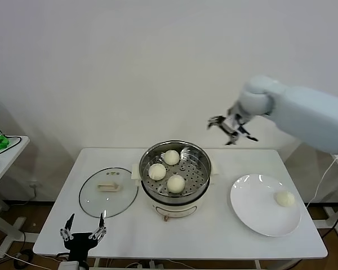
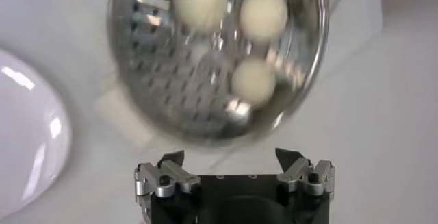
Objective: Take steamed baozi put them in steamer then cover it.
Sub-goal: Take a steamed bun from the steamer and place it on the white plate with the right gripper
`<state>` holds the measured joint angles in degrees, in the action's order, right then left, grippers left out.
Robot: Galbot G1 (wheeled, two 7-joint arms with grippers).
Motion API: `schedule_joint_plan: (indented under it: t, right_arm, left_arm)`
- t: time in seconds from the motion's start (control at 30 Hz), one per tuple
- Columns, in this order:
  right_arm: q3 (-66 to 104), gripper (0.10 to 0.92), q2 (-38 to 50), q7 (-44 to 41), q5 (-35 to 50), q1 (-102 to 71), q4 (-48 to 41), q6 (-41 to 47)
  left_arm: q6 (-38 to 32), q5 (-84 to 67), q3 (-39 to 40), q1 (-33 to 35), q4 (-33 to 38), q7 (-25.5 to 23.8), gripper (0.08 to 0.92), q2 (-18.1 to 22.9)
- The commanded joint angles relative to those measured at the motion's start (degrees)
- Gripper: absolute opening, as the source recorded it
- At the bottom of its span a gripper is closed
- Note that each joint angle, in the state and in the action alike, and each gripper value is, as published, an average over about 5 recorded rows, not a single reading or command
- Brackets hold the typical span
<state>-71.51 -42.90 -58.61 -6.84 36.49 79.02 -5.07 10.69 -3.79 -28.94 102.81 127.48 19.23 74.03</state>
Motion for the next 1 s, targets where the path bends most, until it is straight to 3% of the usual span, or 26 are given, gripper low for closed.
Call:
schedule_joint_plan:
  t: [0.03, 0.27, 0.47, 1.0]
  right_arm:
    - [-1.21, 0.823, 18.59, -0.75, -3.73, -2.99, 3.12, 9.49]
    - [12.19, 0.823, 25.13, 1.13, -8.55, -20.68, 1.48, 11.22]
    - [23.70, 0.823, 25.75, 1.35, -8.33, -35.43, -1.19, 11.95]
    - [24.98, 0.823, 19.08, -0.26, -8.38, -39.93, -6.11, 14.05]
  left_arm:
    - [0.02, -0.37, 0.99, -1.81, -0.65, -0.07, 0.823, -1.16]
    - [-0.04, 0.32, 1.25, -2.06, -0.75, -0.12, 0.823, -1.03]
    - [-0.10, 1.24, 1.13, -1.21, -0.77, -0.11, 0.823, -0.40]
    - [-0.26, 2.22, 0.38, 0.77, -0.52, -0.06, 0.823, 1.14]
